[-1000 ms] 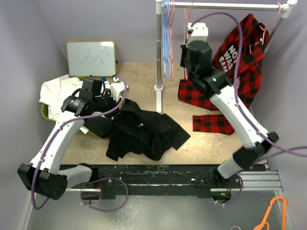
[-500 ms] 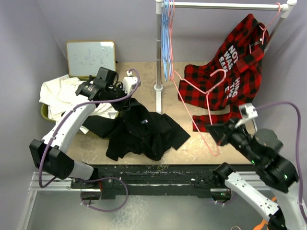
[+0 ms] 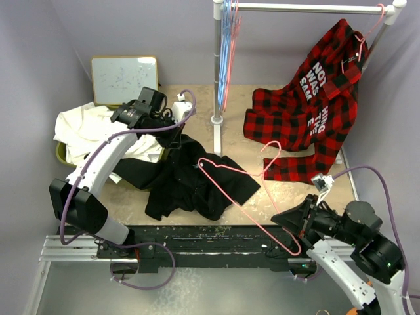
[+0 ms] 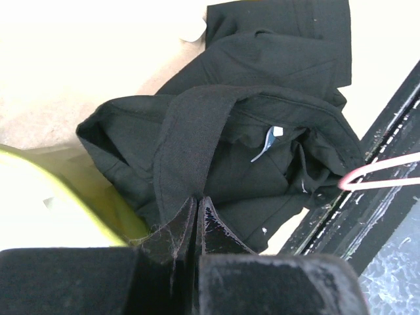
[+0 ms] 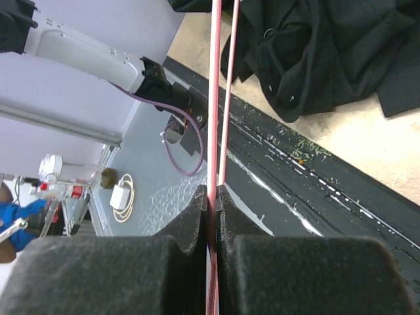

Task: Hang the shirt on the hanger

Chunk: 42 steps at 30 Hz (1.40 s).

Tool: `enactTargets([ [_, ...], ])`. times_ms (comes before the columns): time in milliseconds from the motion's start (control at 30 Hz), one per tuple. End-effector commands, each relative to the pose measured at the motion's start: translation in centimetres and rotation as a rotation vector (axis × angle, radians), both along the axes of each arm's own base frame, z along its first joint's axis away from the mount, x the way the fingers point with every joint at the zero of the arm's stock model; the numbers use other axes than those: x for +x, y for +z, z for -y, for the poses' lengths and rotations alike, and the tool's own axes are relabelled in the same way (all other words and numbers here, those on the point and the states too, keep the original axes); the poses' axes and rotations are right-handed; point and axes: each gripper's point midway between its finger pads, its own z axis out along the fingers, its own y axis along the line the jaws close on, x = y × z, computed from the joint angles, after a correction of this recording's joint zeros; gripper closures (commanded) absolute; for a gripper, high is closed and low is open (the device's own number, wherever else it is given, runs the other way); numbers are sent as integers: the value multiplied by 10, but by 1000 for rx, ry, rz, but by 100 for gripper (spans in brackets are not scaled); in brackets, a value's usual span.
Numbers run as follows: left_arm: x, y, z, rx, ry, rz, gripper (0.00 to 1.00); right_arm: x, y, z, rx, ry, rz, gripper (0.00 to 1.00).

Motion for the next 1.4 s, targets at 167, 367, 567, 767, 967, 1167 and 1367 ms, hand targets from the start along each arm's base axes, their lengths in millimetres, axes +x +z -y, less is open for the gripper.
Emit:
enactTargets([
  [167,-42,47,14,-157,-134,41,100,49,-6,-30,-43,19,33,100],
  [367,-73,55,16,-223,-221,35,100,87,2,-48,-36,-20,67,100],
  [567,-72,51,12,-208,-208,57,100,111,24,-69,24,-4,121,100],
  [767,-58,51,10,-182,-169,90,100,127,36,-92,60,26,163,100],
  [967,-34,56,5,-135,-90,146,100,129,24,-140,23,97,177,100],
  [1167,-29,59,2,-115,-66,167,100,153,25,-150,5,-43,235,100],
  [1367,-48,69,8,-178,-129,158,100,171,24,-153,33,-112,295,100],
])
